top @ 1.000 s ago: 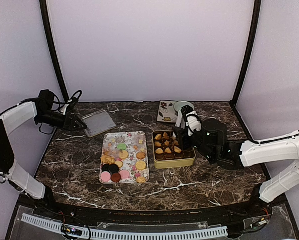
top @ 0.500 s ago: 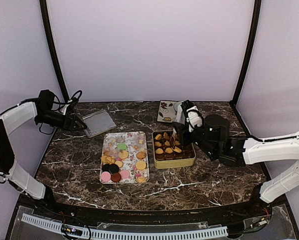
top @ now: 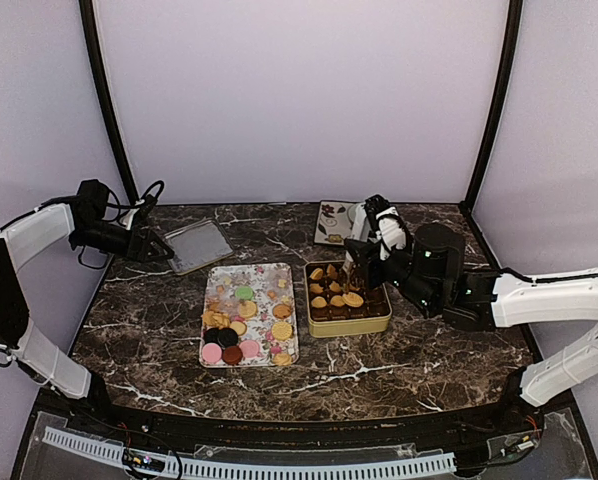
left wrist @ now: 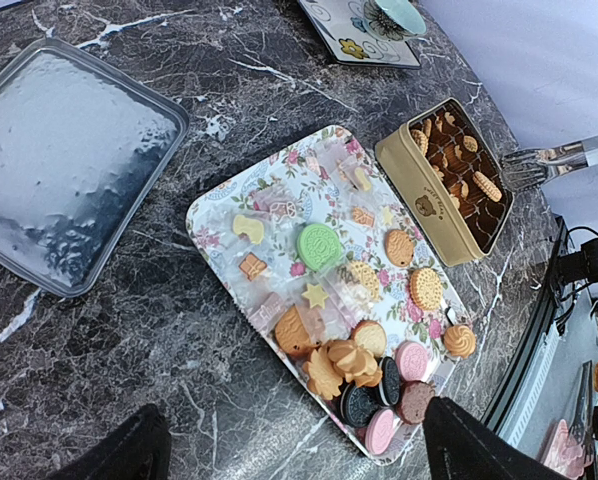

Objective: Pack the cookies
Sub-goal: Place the fake cookies in the empty pocket of the box, then pick up the fake cookies from the plate.

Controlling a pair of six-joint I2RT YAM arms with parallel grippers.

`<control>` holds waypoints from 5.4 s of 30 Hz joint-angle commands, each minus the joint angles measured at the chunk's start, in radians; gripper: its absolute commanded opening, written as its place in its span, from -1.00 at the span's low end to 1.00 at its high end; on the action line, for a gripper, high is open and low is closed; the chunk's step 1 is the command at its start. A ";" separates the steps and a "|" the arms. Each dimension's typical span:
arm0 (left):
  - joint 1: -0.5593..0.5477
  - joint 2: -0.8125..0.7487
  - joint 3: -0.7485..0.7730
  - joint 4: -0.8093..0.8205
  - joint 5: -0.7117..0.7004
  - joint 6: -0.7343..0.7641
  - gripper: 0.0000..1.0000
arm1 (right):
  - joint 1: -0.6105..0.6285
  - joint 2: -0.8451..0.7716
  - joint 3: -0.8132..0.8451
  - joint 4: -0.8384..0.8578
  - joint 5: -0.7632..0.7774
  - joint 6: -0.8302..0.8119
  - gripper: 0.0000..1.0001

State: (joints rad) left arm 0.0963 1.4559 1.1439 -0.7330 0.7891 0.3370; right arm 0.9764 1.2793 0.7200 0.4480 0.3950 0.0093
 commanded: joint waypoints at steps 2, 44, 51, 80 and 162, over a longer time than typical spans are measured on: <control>0.006 -0.031 0.013 -0.022 0.017 0.006 0.80 | -0.005 -0.003 0.010 0.010 -0.064 0.030 -0.35; 0.006 -0.032 0.021 -0.027 0.017 0.002 0.79 | -0.006 0.002 0.018 -0.037 0.021 -0.064 -0.46; 0.005 -0.029 0.025 -0.023 0.019 -0.007 0.79 | -0.033 -0.022 0.047 -0.108 -0.042 -0.084 -0.54; 0.006 -0.029 0.030 -0.028 0.015 -0.005 0.78 | -0.191 0.079 0.176 -0.333 -0.447 -0.200 -0.69; 0.006 -0.032 0.031 -0.049 0.006 0.019 0.80 | 0.236 0.512 0.321 0.082 -0.134 0.002 -0.11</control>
State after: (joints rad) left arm 0.0963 1.4559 1.1568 -0.7578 0.7742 0.3519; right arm 1.2041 1.7744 1.0321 0.4423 0.2810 -0.0208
